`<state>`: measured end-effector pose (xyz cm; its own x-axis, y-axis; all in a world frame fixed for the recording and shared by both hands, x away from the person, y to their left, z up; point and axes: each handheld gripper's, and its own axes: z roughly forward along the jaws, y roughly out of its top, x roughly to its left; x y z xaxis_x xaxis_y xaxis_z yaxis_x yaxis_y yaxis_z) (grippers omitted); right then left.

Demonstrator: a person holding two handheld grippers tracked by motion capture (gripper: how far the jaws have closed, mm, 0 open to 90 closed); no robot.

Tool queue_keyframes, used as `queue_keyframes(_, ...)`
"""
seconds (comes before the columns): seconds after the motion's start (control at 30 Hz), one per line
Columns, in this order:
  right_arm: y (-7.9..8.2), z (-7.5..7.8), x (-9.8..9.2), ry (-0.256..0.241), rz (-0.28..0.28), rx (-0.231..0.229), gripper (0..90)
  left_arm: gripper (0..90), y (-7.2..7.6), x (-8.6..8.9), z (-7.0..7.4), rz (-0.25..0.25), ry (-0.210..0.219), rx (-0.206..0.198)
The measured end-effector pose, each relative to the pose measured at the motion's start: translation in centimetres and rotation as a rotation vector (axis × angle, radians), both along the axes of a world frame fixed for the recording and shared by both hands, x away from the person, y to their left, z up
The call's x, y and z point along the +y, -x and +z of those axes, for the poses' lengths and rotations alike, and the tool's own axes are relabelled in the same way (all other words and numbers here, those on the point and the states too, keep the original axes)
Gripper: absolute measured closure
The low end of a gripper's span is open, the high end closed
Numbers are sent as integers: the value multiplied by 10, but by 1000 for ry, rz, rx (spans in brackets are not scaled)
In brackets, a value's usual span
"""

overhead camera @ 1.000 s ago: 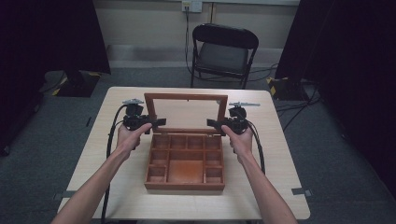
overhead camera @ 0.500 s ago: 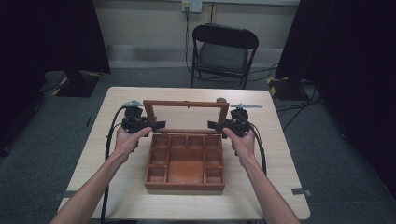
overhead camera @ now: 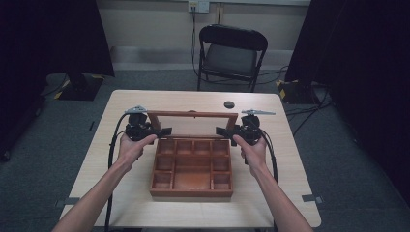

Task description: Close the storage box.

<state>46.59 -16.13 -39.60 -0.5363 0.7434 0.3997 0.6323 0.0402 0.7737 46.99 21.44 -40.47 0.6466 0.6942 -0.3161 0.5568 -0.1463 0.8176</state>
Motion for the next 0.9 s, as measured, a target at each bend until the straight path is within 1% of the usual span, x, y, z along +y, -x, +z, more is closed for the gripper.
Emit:
queue_keyframes(0.1, 2, 1, -1, -2, -3, -3, 247, 315, 2, 1, 2, 1, 6, -8)
queue_keyframes(0.13, 3, 2, -1, -4, -3, -6, 247, 311, 4, 1, 4, 7, 19, -13)
queue_keyframes(0.2, 4, 2, -2, -5, -4, -6, 246, 306, 5, 1, 6, 4, 22, -20)
queue_keyframes(0.27, 6, 4, -2, -1, 3, -9, 244, 279, 8, 2, 8, 6, 26, -27)
queue_keyframes(0.33, 6, 4, -2, 3, 6, -8, 244, 266, 10, 2, 10, 10, 13, -29)
queue_keyframes(0.37, 7, 4, -2, 6, 6, -11, 243, 260, 11, 2, 10, 9, 16, -33)
queue_keyframes(0.4, 8, 4, -2, 8, 7, -12, 241, 257, 12, 3, 11, 9, 10, -37)
queue_keyframes(0.43, 9, 4, -2, 9, 6, -13, 240, 254, 13, 3, 11, 8, 15, -39)
queue_keyframes(0.47, 10, 4, -2, 13, 8, -18, 235, 249, 14, 3, 11, 4, 14, -37)
queue_keyframes(0.53, 12, 3, -2, 17, 10, -19, 228, 234, 15, 3, 12, 0, 1, -34)
queue_keyframes(0.63, 14, 3, -2, 27, 14, -26, 222, 224, 17, 3, 11, -2, 2, -30)
queue_keyframes(0.67, 16, 3, -2, 36, 12, -23, 192, 221, 21, 1, 11, -5, 3, -32)
queue_keyframes(0.7, 16, 3, -2, 36, 12, -23, 192, 221, 21, 1, 11, -5, 3, -32)
queue_keyframes(0.73, 18, 2, -2, 30, 13, -8, 181, 220, 24, 0, 11, -9, -5, -37)
queue_keyframes(0.8, 19, 1, -3, 35, 18, -14, 178, 217, 25, 0, 10, -9, -10, -40)
queue_keyframes(0.9, 22, 1, -4, 38, 21, -6, 176, 204, 28, 1, 9, -14, -13, -42)
